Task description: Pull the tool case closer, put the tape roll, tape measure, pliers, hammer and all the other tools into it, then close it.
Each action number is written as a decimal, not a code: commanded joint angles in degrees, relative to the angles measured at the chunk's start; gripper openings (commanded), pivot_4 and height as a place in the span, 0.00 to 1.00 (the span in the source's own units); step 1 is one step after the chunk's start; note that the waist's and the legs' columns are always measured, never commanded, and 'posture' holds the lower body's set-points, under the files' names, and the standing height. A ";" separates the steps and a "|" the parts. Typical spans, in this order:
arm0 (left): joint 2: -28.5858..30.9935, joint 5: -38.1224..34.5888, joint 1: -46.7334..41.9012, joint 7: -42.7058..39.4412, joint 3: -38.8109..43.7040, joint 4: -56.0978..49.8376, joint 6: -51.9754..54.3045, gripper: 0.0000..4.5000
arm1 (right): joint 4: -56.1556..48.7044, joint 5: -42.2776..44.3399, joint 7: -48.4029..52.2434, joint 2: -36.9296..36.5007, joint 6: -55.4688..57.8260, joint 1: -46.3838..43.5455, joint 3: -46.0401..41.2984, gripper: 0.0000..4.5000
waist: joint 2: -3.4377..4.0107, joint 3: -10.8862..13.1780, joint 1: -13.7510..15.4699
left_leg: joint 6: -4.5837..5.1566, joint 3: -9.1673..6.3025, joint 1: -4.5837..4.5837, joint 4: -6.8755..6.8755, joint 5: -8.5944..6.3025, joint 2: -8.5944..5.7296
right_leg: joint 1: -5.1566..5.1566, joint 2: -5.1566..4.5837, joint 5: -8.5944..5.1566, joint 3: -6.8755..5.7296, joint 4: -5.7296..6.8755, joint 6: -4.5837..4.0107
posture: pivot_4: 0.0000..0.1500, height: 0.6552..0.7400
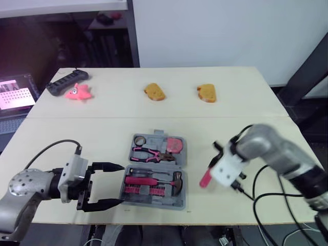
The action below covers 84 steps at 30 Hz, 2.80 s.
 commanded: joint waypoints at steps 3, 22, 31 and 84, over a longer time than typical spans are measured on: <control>-0.97 0.25 -1.40 -0.23 -0.66 0.54 -1.24 1.00 | -12.54 6.84 -11.87 7.91 63.00 1.96 -6.56 0.07 | -0.04 -0.03 0.06 | -0.03 -0.03 0.00 0.02 0.01 0.01 | -0.03 0.04 -0.02 -0.02 0.03 -0.05 | 1.00 1.00; -1.04 0.04 -4.23 -1.64 -2.15 2.33 -0.78 1.00 | -17.13 -4.65 -61.52 50.24 67.33 25.17 -16.97 0.07 | -0.87 -0.60 0.05 | -0.40 -0.02 -0.11 -0.14 0.21 -0.01 | -0.08 -0.04 -0.13 -0.04 -0.09 -0.20 | 1.00 1.00; -1.17 -0.19 -4.32 -0.87 -2.16 1.54 -0.27 1.00 | -7.95 -2.86 -68.93 53.65 66.85 23.72 -20.18 0.07 | -1.73 -1.23 0.10 | -0.40 -0.06 -0.07 -0.26 0.21 0.01 | 0.00 -0.03 -0.13 -0.09 -0.19 -0.20 | 1.00 1.00; -0.91 -0.25 -8.85 -1.79 -3.17 4.50 0.81 1.00 | 2.30 6.36 -77.99 54.97 2.45 47.63 -14.05 0.80 | -0.60 -0.64 -1.41 | -0.64 0.09 -0.05 -0.92 0.36 0.04 | -0.16 -0.04 -0.06 0.06 -0.66 -0.29 | 1.00 1.00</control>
